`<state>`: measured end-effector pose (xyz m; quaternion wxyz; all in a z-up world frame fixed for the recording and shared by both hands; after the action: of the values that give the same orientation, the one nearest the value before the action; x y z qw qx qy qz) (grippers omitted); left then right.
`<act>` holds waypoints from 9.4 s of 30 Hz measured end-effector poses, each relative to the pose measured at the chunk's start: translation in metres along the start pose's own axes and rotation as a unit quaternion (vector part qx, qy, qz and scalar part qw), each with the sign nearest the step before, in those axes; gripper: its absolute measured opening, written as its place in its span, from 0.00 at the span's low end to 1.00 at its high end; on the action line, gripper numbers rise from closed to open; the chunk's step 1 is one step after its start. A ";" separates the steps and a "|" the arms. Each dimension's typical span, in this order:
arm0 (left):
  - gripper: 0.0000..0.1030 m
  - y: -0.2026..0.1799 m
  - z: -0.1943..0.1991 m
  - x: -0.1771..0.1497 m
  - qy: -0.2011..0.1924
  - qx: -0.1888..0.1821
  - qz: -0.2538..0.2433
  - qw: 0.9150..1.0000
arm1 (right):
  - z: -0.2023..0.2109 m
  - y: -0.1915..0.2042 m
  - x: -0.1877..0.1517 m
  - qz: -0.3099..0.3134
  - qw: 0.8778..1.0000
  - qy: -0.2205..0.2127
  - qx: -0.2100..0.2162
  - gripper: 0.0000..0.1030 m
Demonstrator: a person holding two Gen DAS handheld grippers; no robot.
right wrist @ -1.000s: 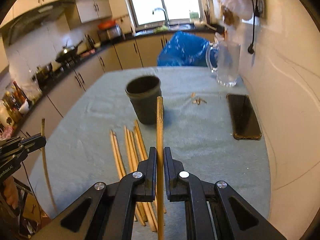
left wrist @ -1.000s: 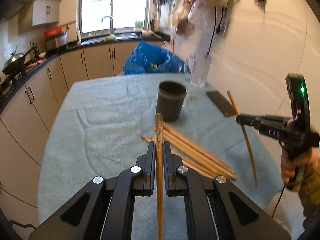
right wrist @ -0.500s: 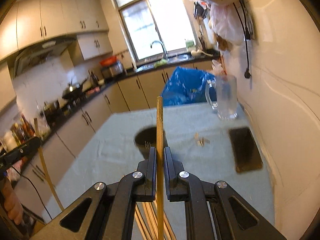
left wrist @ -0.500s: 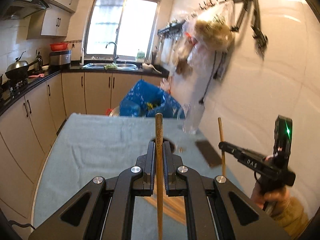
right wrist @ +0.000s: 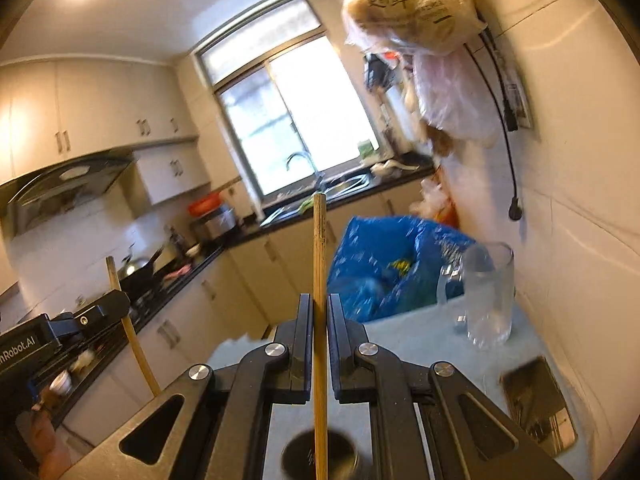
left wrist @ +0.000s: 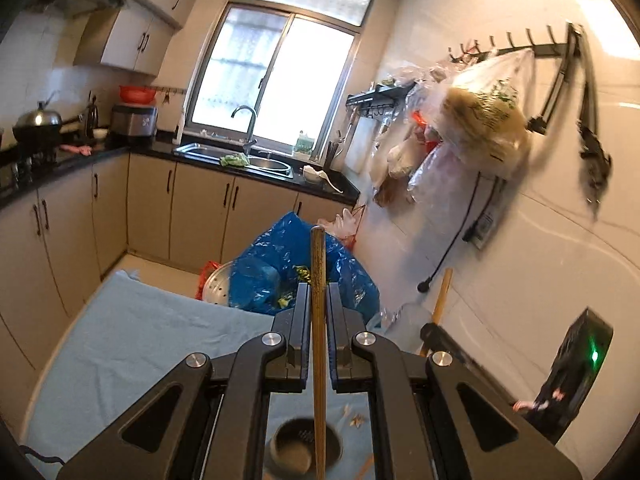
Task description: Organize utensils
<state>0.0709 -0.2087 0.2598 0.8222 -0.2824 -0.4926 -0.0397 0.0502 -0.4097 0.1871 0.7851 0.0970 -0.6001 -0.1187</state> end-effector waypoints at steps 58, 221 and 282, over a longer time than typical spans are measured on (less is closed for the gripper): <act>0.41 0.094 0.026 -0.285 0.286 0.141 -0.021 0.947 | 0.098 -0.022 -0.255 0.151 0.938 0.312 -0.006 0.24; 0.06 0.013 -0.064 -0.034 0.012 0.036 -0.038 0.999 | -0.014 0.002 -0.020 0.048 0.998 0.015 -0.027 0.07; 0.42 0.116 0.049 -0.257 0.258 0.135 -0.004 0.957 | 0.071 -0.054 -0.243 0.060 0.941 0.323 -0.080 0.24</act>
<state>-0.0592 -0.1414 0.0139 0.9518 -0.1468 -0.2653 -0.0472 -0.0828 -0.3885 -0.0341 0.9476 0.0310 -0.3075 -0.0813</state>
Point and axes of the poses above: each gripper's, at about its wrist camera, not at the fingertips, and z roughly against the way its jaws point, y to its left, x to its top, the point moved 3 cm from there along -z, roughly the way its jaws point, and after that the axes turned 7 degrees about z, right-handed, at the moved point
